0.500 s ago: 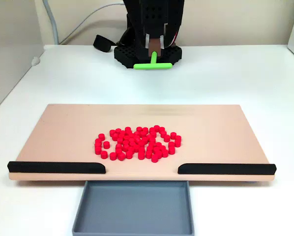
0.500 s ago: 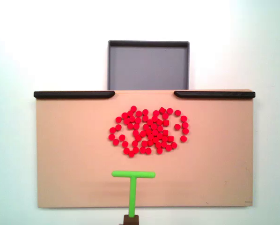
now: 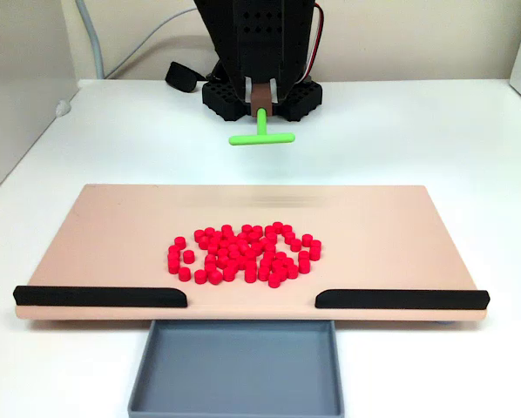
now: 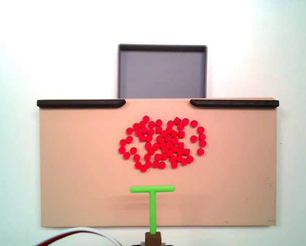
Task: Push granules from right to the grey container
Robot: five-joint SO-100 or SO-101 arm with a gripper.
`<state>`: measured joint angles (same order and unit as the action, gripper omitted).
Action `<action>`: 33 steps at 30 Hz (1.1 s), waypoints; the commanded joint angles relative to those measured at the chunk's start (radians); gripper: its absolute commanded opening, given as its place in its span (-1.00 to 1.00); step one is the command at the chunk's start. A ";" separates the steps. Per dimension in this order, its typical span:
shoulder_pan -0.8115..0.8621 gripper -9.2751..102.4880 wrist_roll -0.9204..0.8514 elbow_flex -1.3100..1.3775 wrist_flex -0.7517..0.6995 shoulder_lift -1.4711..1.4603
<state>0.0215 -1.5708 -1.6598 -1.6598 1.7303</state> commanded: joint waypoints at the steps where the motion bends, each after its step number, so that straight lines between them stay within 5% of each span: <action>1: -0.006 -0.84 0.014 0.031 0.002 0.018; 33: -0.008 -0.84 0.040 0.032 0.002 0.025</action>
<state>0.0215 -1.5432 -1.6598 -1.6582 1.7303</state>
